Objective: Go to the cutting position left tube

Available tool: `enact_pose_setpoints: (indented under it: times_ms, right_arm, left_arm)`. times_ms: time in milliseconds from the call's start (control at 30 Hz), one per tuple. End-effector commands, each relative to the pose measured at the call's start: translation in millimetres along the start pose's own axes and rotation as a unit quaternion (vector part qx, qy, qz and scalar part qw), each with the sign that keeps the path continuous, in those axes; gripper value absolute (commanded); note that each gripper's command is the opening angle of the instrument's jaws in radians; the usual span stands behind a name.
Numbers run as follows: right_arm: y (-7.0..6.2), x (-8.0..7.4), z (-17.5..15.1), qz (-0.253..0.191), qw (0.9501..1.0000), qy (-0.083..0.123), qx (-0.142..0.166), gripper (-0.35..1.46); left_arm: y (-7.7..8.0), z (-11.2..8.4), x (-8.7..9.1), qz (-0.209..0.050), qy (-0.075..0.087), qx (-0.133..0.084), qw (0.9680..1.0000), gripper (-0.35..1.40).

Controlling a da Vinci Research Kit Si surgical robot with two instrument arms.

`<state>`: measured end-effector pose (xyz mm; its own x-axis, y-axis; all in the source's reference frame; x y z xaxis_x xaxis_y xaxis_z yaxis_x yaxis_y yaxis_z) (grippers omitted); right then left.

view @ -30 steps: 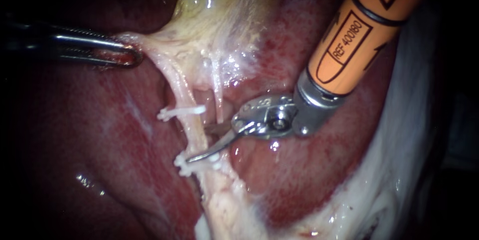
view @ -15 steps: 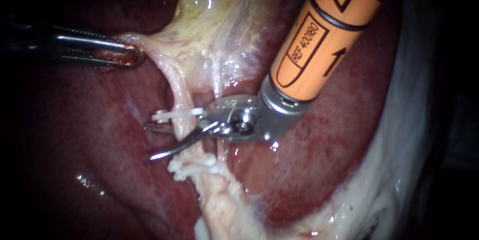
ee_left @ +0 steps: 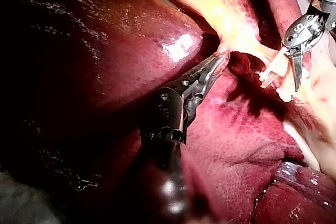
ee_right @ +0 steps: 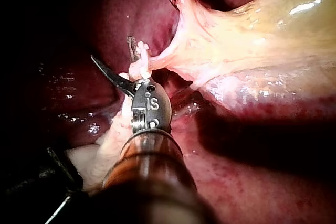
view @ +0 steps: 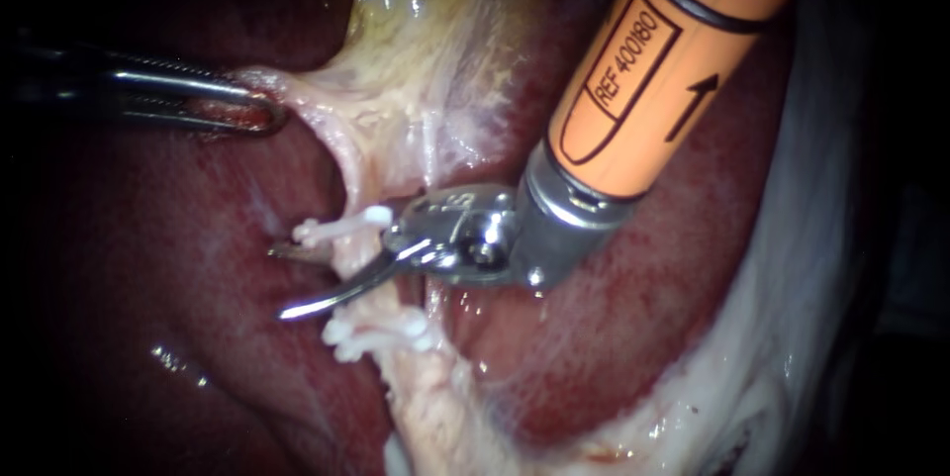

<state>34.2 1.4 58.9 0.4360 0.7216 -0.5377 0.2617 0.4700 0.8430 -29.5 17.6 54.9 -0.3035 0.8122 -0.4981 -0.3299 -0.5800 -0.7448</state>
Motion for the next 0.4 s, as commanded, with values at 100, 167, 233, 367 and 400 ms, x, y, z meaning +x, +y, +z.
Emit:
enact_pose_setpoints:
  times_ms: [100, 167, 233, 367, 400]
  right_arm:
    - [0.2, -0.1, 0.0, 0.003, 1.0000, -0.001, 0.001, 1.43]
    - [0.2, -0.2, 0.0, 0.003, 1.0000, -0.001, 0.000, 1.43]
    - [0.3, -0.2, -0.1, 0.003, 1.0000, -0.001, 0.000, 1.43]
    - [0.4, -0.3, -0.1, 0.003, 1.0000, -0.001, 0.000, 1.43]
    - [0.5, -0.4, -0.1, 0.005, 1.0000, -0.002, 0.000, 1.43]
  left_arm:
    - [0.0, 0.0, 0.0, 0.000, 0.000, 0.000, 1.0000, -0.35]
    - [0.0, 0.1, 0.0, 0.000, 0.000, 0.000, 1.0000, -0.35]
    - [0.0, 0.1, 0.0, 0.000, 0.000, 0.000, 1.0000, -0.35]
    - [-0.1, 0.3, 0.0, 0.001, 0.000, 0.000, 1.0000, -0.35]
    - [-0.1, 0.3, 0.0, 0.001, 0.000, 0.000, 1.0000, -0.35]
